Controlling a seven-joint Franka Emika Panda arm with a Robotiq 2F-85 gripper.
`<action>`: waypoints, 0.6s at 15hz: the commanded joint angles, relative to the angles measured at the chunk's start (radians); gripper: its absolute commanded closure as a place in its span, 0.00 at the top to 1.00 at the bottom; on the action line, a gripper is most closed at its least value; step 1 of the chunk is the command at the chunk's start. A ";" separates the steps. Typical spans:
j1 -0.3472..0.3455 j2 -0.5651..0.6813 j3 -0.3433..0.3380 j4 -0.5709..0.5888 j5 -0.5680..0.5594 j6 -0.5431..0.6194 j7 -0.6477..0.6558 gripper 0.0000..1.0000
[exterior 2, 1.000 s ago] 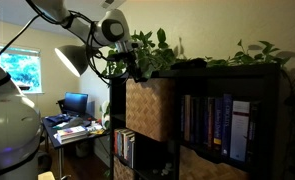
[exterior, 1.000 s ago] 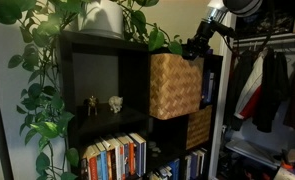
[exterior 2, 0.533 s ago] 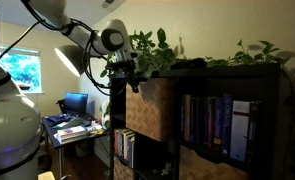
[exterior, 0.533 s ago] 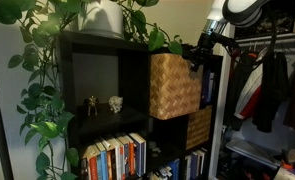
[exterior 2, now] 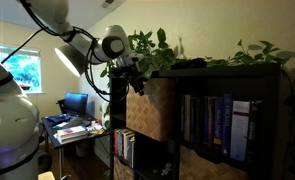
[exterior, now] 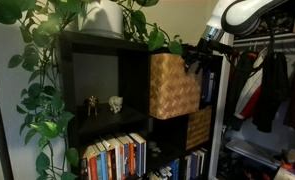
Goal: Open the drawer, take out the black object then close the drawer.
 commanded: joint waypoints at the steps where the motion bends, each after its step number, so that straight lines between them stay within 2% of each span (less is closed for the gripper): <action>1: -0.044 0.018 0.037 -0.014 -0.037 0.097 0.054 0.45; 6: -0.057 0.068 0.059 0.000 -0.036 0.183 0.059 0.12; 8: -0.065 0.090 0.064 0.008 -0.042 0.217 0.058 0.03; 9: -0.071 0.102 0.065 0.013 -0.046 0.231 0.058 0.03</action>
